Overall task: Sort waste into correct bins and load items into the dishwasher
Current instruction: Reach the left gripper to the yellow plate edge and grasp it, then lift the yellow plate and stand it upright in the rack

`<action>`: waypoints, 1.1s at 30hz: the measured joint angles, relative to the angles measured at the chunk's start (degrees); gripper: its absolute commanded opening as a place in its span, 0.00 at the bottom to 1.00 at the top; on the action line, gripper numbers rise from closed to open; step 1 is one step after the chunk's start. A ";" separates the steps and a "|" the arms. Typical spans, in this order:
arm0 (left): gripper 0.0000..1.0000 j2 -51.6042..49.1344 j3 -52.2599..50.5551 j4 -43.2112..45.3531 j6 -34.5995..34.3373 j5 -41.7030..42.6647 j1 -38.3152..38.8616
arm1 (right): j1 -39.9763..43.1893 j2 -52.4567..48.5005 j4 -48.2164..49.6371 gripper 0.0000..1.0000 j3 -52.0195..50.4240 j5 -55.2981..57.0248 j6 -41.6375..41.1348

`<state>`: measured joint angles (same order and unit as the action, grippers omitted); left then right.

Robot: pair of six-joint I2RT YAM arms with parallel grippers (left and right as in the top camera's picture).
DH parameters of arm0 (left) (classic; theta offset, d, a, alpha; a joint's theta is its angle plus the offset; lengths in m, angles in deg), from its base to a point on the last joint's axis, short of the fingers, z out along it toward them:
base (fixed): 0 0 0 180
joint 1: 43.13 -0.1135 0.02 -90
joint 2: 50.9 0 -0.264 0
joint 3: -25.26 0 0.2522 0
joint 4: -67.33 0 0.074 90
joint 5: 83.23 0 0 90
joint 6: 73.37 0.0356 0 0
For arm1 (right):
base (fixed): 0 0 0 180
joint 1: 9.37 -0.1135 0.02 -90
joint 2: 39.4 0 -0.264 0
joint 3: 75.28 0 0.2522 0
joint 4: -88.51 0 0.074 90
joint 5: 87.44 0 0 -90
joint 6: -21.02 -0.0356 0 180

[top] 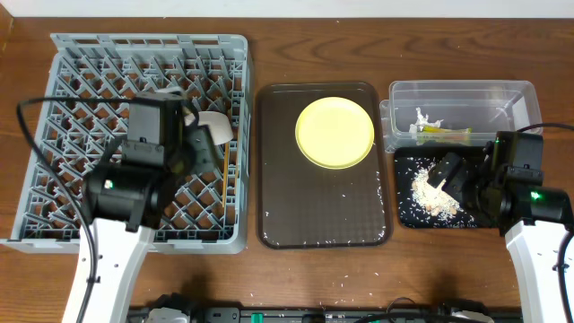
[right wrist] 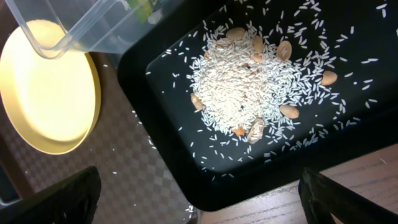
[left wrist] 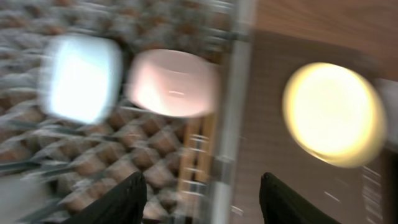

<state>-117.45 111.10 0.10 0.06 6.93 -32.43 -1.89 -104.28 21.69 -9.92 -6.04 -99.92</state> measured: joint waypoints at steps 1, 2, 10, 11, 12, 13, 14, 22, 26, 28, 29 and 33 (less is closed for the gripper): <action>0.59 0.74 0.00 0.39 -0.09 4.15 1.44 | 0.00 0.00 -0.02 0.99 0.00 0.00 0.02; 0.59 0.85 0.00 1.03 -0.13 6.29 3.04 | 0.00 0.00 -0.02 0.99 0.00 0.00 0.04; 0.59 -17.53 0.17 17.57 -1.68 9.49 17.99 | 0.00 0.00 -0.26 0.99 -0.02 -0.42 0.20; 0.59 -22.05 0.17 20.41 -2.78 9.27 18.29 | 0.00 0.00 -0.42 0.99 0.00 -0.44 0.20; 0.59 -26.23 0.13 21.62 -3.63 9.05 18.29 | 0.00 0.00 -0.59 0.99 -0.02 -0.46 0.20; 0.59 -30.10 0.11 24.57 -4.46 8.83 18.32 | 0.00 0.02 -0.66 0.99 -0.02 -0.59 0.20; 0.59 -32.20 0.11 26.34 -4.63 8.68 18.32 | 0.00 0.00 -0.68 0.99 -0.02 -0.66 0.20; 0.27 -48.17 0.37 35.08 -7.91 8.48 18.23 | 0.00 0.00 -0.94 0.99 -0.02 -0.83 0.20; 0.07 -48.78 0.39 35.08 -9.18 8.66 18.23 | 0.00 0.00 -0.98 0.99 -0.02 -0.83 0.20; 0.07 -48.85 0.39 35.04 -9.20 9.86 18.10 | 0.00 0.00 -1.01 0.99 -0.02 -0.83 0.20; 0.07 -48.74 0.39 34.64 -9.25 10.45 18.03 | 0.00 0.00 -1.03 0.99 -0.02 -0.83 0.20; 0.07 -45.48 0.20 31.08 -8.68 11.13 17.07 | 0.00 0.00 -1.16 0.99 -0.02 -0.85 0.20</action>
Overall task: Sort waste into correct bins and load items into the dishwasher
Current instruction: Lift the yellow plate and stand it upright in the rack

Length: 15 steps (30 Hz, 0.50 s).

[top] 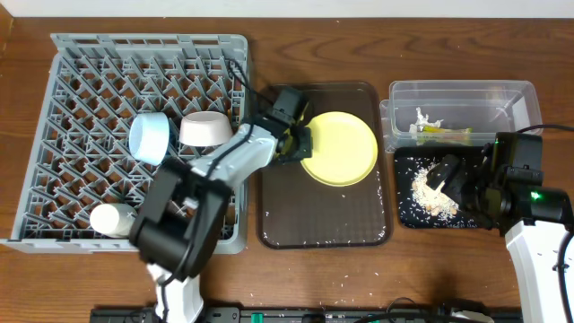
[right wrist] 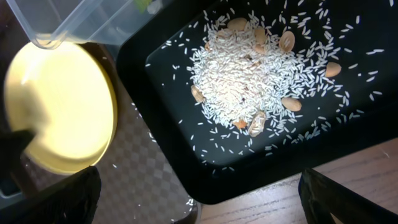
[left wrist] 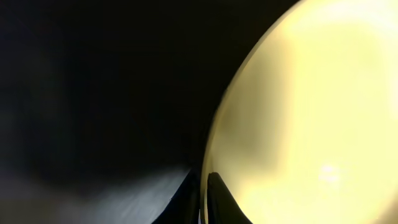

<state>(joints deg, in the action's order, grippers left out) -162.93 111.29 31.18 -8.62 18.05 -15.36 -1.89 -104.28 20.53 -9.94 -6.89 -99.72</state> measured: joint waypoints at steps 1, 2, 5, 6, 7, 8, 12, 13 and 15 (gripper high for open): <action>0.07 4.11 -0.26 -1.90 0.70 -0.02 -0.98 | 0.00 0.00 0.02 0.99 0.00 0.02 0.00; 0.07 7.85 -0.26 -3.08 1.33 -0.02 -1.81 | 0.00 0.00 -0.02 0.99 0.00 0.02 0.00; 0.08 19.74 -0.24 -8.92 4.07 -1.09 -5.35 | 0.00 0.00 0.02 0.99 0.00 0.02 0.02; 0.07 24.02 -0.13 -11.98 5.38 -4.00 -7.08 | 0.00 0.00 0.13 0.99 0.00 0.00 0.02; 0.07 26.60 -0.13 -13.79 6.16 -6.56 -8.35 | 0.00 0.00 0.15 0.99 0.00 0.00 0.00; 0.07 30.01 -0.13 -15.28 7.34 -11.56 -10.25 | 0.00 0.00 0.24 0.99 0.00 0.02 0.02; 0.07 35.32 -0.13 -16.41 10.43 -32.26 -14.62 | 0.00 0.00 0.50 0.99 0.00 0.02 0.00; 0.07 35.32 -0.15 -15.89 10.93 -35.23 -15.15 | 0.00 0.00 0.50 0.99 0.00 0.02 0.02; 0.08 34.14 -0.17 -11.76 13.27 -42.16 -16.22 | 0.00 0.00 0.68 0.99 0.00 0.00 0.02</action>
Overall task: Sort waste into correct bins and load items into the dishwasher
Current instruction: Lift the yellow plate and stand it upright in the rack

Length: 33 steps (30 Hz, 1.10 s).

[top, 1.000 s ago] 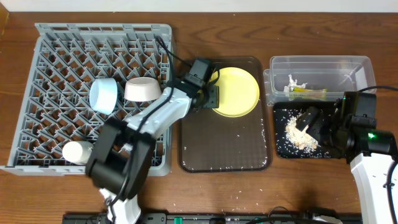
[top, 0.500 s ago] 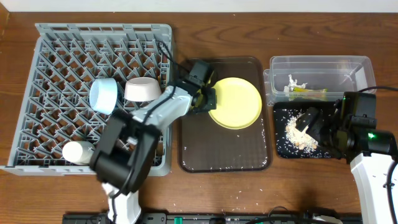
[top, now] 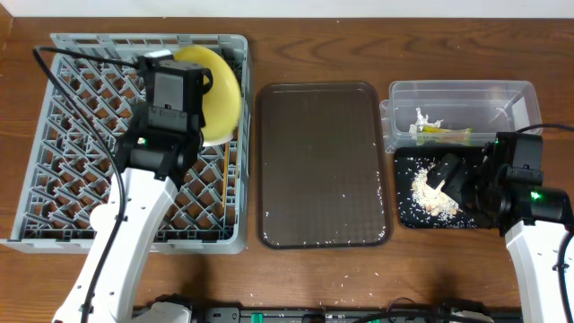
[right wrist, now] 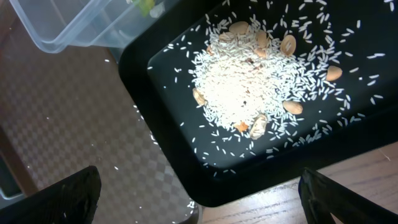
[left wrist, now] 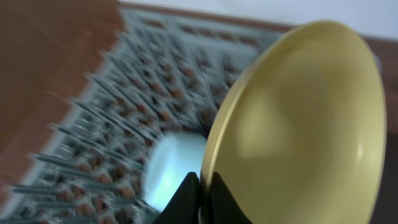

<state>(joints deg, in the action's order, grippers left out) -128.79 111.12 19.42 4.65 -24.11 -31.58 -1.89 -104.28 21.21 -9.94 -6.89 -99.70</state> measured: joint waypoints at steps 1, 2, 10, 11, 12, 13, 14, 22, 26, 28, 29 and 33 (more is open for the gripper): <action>0.07 -0.57 -0.02 1.16 0.68 -1.49 -0.09 | 0.00 0.00 0.09 0.99 0.00 0.02 -0.02; 0.07 -1.38 -0.02 3.30 1.60 -3.28 -0.09 | 0.00 0.00 0.15 0.99 0.00 0.02 -0.02; 0.07 -11.58 -0.07 15.80 6.08 -9.49 0.17 | 0.00 0.00 0.04 0.99 0.00 0.00 0.00; 0.08 -12.76 -0.07 16.65 6.27 -9.81 0.35 | 0.00 0.00 -0.02 0.99 0.00 0.02 -0.02; 0.07 -13.75 -0.07 17.68 6.36 -9.90 0.52 | 0.00 0.00 0.00 0.99 0.00 0.02 0.00; 0.07 -14.73 -0.07 18.38 6.51 -10.03 0.83 | 0.00 0.00 0.00 0.99 0.00 0.00 -0.02; 0.07 -15.67 -0.07 18.58 6.54 -10.05 1.42 | 0.00 0.00 0.00 0.99 0.00 0.02 -0.02; 0.35 -15.87 -0.07 20.46 9.49 -11.10 4.70 | 0.00 0.00 -0.09 0.99 0.00 0.02 0.00; 0.46 -14.75 -0.07 20.37 9.66 -10.86 5.79 | 0.00 0.00 -0.22 0.99 0.00 0.02 0.00; 0.47 -12.39 -0.07 20.22 9.99 -9.31 6.73 | 0.00 0.00 -0.24 0.99 0.00 0.02 0.00; 0.50 -11.41 -0.07 20.04 9.99 -8.87 7.02 | 0.00 0.00 -0.24 0.99 0.00 0.00 -0.02; 0.54 -4.61 0.00 14.78 6.16 -6.71 6.97 | 0.00 0.00 -1.36 0.99 0.00 0.00 0.13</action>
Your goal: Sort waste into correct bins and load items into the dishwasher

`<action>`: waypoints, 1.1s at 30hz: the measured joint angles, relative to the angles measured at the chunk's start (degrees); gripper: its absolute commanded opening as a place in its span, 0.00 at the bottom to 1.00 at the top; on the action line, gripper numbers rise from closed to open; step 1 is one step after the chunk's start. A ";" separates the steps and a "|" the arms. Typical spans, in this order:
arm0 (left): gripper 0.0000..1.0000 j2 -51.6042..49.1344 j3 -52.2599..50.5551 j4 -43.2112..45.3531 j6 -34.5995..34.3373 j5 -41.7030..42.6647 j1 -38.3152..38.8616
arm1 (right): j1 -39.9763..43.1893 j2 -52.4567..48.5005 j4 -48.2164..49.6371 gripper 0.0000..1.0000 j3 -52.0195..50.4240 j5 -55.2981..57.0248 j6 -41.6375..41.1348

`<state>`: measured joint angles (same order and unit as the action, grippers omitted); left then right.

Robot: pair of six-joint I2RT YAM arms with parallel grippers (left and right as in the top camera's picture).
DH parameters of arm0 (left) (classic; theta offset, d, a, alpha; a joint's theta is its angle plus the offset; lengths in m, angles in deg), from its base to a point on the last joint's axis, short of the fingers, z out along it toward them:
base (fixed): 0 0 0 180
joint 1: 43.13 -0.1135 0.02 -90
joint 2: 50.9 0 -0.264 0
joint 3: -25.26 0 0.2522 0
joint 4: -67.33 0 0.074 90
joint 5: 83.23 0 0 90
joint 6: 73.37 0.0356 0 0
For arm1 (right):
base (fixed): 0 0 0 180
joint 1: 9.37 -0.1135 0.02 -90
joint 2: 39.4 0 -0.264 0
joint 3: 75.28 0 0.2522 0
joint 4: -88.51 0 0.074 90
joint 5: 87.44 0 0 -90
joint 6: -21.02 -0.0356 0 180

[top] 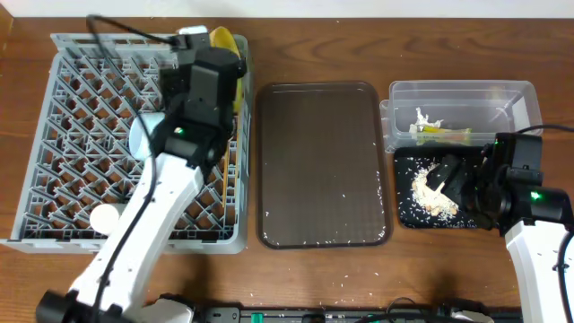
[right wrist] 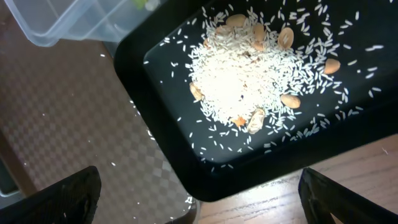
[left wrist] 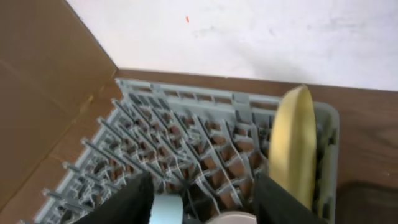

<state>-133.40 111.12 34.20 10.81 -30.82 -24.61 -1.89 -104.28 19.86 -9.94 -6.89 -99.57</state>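
The yellow plate (top: 225, 47) (left wrist: 292, 146) stands on edge in the back right corner of the grey dish rack (top: 134, 237) (left wrist: 205, 94). My left gripper (top: 203, 45) (left wrist: 204, 186) is open just in front of the plate, holding nothing. Below it in the rack sit a light blue cup (top: 143, 135) (left wrist: 165, 209) and a pale bowl (left wrist: 229, 218), mostly hidden under my arm overhead. My right gripper (top: 448, 176) (right wrist: 199, 183) hangs open over the black tray (top: 405, 208) (right wrist: 161, 106) of rice and nuts (right wrist: 245, 74).
A brown serving tray (top: 323, 161) with a few rice grains lies mid-table. A clear bin (top: 457, 99) holding scraps stands behind the black tray. A white cup (top: 106, 218) lies at the rack's front left. A wall rises just behind the rack.
My left gripper was shut on the yellow plate above the rack's back right. Now the plate stands in the rack and the gripper is open, drawn back from it. The right arm has not moved.
At first the plate lay on the brown tray while my left gripper was open over the rack. Then the gripper was shut on the plate's left rim at the tray. Then the plate was over the rack, and now it stands there, let go.
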 measured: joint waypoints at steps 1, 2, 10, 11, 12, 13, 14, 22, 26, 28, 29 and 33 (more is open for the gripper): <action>0.55 1.09 0.02 -2.69 -1.11 1.97 -0.35 | 0.00 0.00 -0.02 0.98 0.00 0.00 0.09; 0.59 2.23 0.02 -5.68 -2.29 4.74 -0.72 | 0.00 0.00 0.04 0.94 0.00 -0.04 0.72; 0.84 23.30 -0.17 -28.24 -8.35 22.93 0.72 | -0.17 8.81 2.03 0.99 2.19 -15.02 18.60; 0.85 26.86 -0.04 -31.41 -8.87 23.76 0.72 | -0.39 12.94 3.54 0.99 3.02 -17.09 19.78; 0.86 29.27 -0.04 -33.29 -8.90 23.96 0.72 | -0.66 15.65 4.50 0.99 3.37 -18.16 20.11; 0.86 33.46 -0.04 -35.54 -9.22 24.39 0.72 | -0.72 20.20 5.14 0.99 4.24 -20.00 20.26; 0.86 35.23 -0.04 -35.95 -9.22 24.57 0.72 | -0.72 23.04 5.29 0.99 4.55 -20.72 19.80; 0.93 40.44 -0.04 -36.24 -9.40 25.33 0.72 | -2.86 27.87 4.11 0.99 4.63 -22.27 15.72; 0.93 40.33 -0.04 -36.24 -9.40 25.44 0.72 | -2.86 27.82 2.80 0.99 4.59 -20.17 15.80; 0.93 40.33 -0.04 -36.26 -9.40 25.44 0.72 | -2.89 27.82 3.45 0.99 4.48 -17.79 16.00; 0.93 40.33 -0.04 -36.26 -9.40 25.44 0.72 | -3.39 28.04 5.73 0.99 3.87 -16.00 16.52; 0.94 40.33 -0.04 -36.26 -9.40 25.44 0.72 | -5.55 33.03 18.43 0.99 -3.96 -12.90 21.27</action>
<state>-93.08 111.07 -2.06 1.41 -5.38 -23.88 -7.44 -71.26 38.28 -13.90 -19.79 -78.30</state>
